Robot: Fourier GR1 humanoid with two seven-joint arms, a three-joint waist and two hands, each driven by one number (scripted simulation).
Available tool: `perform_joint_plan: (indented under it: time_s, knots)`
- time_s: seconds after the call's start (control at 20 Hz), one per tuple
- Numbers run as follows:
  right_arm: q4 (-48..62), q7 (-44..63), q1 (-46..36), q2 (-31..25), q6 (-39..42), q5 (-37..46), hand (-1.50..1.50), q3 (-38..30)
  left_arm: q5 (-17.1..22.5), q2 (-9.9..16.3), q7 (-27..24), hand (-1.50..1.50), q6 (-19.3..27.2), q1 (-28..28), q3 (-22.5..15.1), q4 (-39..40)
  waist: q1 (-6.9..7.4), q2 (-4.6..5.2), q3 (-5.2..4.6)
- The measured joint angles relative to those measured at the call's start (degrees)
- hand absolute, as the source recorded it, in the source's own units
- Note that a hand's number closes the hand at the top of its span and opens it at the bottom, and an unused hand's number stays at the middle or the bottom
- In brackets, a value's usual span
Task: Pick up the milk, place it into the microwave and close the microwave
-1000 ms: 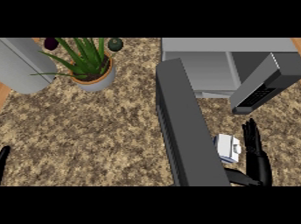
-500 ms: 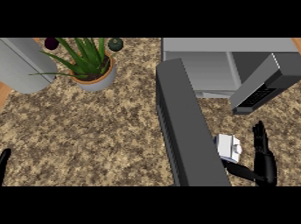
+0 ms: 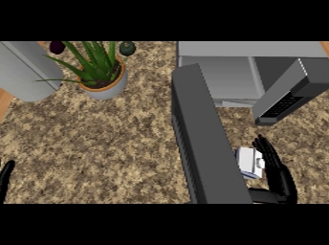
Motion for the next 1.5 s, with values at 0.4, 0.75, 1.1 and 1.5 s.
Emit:
perform_joint_plan:
  time_s: [0.4,0.75,1.1,1.5]
  knots:
    - [-2.95,-3.79,-1.92,3.71,-10.18,1.86,1.50,-1.29,0.31,-0.39,-0.70,-1.50,-0.24,-0.02,0.26,1.32,-0.47,-0.13,-0.09]
    - [-0.64,-3.49,-6.87,-0.85,-5.02,-1.00,1.50,-4.08,1.83,0.21,-0.20,-1.50,-1.75,-0.97,2.14,2.20,-0.13,-0.03,-0.04]
    - [4.40,-1.83,-13.44,-7.70,1.53,-1.64,1.50,-4.01,2.79,0.12,0.04,-1.50,-2.77,-0.73,2.23,1.76,0.30,0.10,0.00]
    - [-4.52,3.98,-13.53,-7.06,5.68,-4.27,1.50,-0.96,4.68,-0.03,-0.27,-1.50,-4.24,1.74,3.84,0.94,-0.42,-0.24,-0.09]
